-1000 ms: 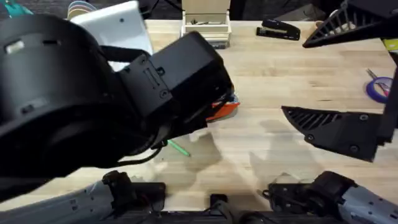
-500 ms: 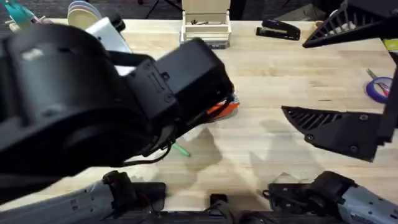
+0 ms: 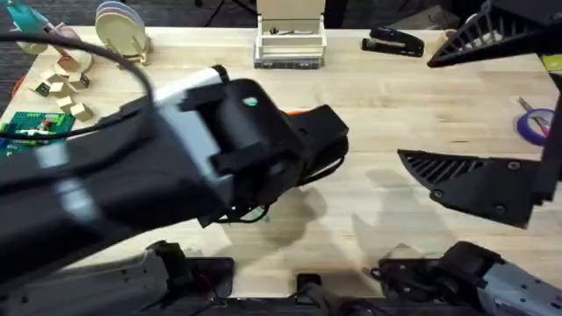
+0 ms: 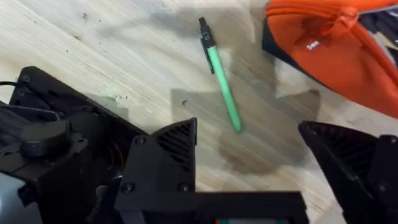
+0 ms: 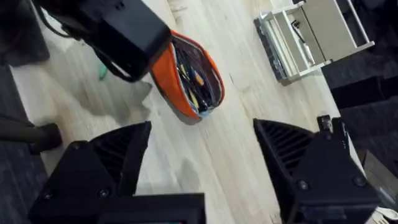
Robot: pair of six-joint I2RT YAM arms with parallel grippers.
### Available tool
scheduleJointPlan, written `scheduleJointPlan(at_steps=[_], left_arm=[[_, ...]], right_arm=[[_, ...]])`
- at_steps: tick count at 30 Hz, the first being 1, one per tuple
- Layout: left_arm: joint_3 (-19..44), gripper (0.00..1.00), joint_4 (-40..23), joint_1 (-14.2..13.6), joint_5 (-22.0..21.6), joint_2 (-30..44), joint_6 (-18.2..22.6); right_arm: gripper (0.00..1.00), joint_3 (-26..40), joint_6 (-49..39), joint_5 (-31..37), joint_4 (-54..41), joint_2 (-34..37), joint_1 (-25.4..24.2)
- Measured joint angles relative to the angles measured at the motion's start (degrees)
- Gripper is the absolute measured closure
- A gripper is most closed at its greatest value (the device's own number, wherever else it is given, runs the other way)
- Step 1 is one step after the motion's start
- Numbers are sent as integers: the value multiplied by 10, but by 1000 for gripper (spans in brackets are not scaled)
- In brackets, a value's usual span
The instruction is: Unzip the bag, pick up the pens from the table one at a time and place them inside, then zip the bag closed.
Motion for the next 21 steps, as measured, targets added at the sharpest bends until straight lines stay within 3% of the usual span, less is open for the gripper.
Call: scheduleJointPlan(at_steps=[9, 21], left_arm=[[-18, 9, 46, -15, 11, 43, 0], [-124, 10, 141, -24, 25, 43, 0]], right_arm=[[5, 0, 0, 0, 0, 0, 0], [5, 0, -5, 0, 0, 0, 0]])
